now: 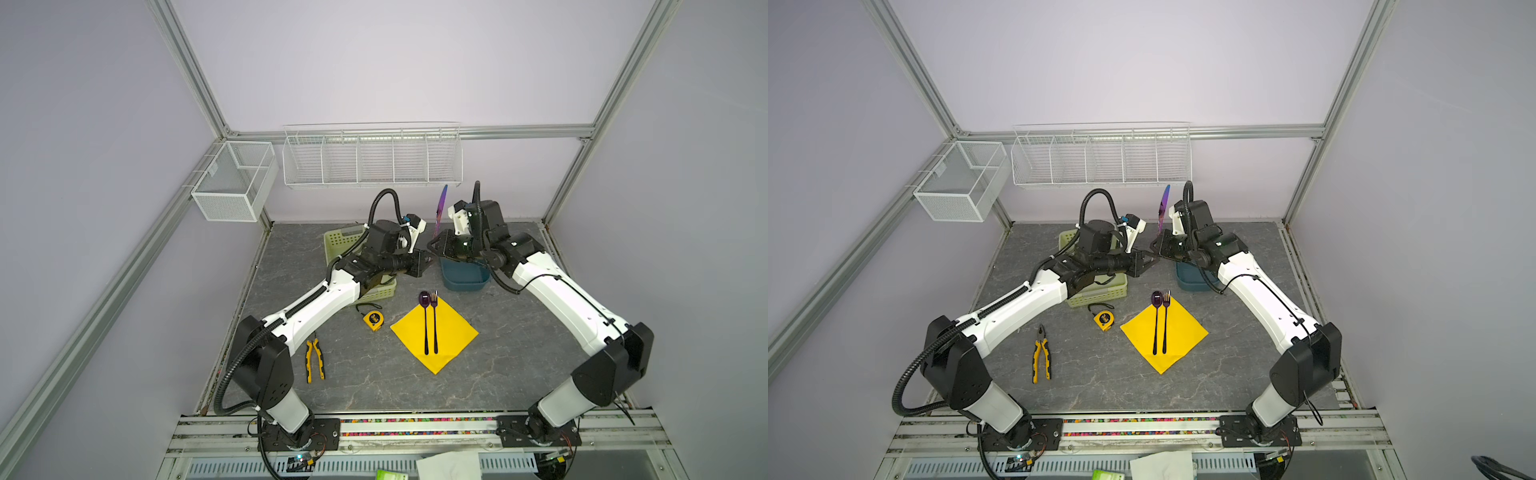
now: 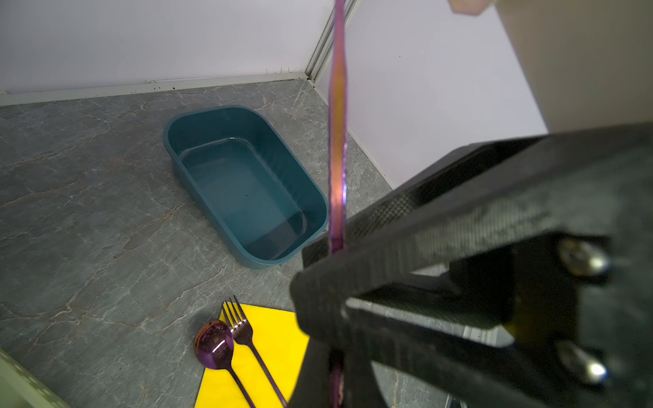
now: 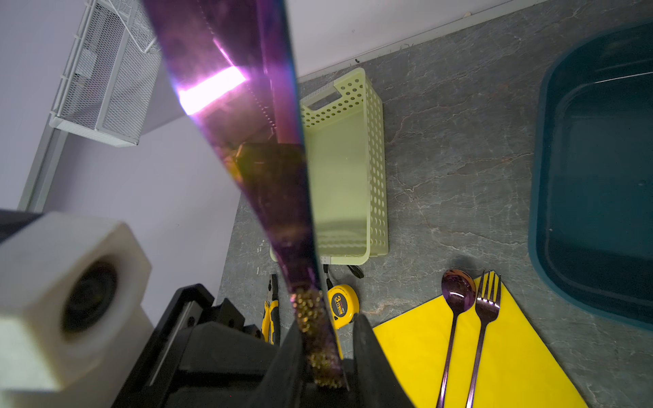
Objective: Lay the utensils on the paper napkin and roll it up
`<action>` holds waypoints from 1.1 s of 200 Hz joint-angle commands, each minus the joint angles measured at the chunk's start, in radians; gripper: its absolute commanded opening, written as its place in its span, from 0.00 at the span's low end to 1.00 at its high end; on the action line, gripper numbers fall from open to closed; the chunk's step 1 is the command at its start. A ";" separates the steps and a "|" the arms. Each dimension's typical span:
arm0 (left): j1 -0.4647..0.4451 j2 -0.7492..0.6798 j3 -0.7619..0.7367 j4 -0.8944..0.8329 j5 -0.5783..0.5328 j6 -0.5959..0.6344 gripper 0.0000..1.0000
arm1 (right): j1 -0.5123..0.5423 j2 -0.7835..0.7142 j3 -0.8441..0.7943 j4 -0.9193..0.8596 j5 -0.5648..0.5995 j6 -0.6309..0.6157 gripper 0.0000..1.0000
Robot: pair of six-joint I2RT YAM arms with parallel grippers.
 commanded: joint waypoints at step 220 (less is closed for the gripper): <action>-0.001 -0.045 0.003 0.004 -0.016 -0.004 0.13 | 0.003 -0.039 -0.009 0.014 0.056 0.015 0.08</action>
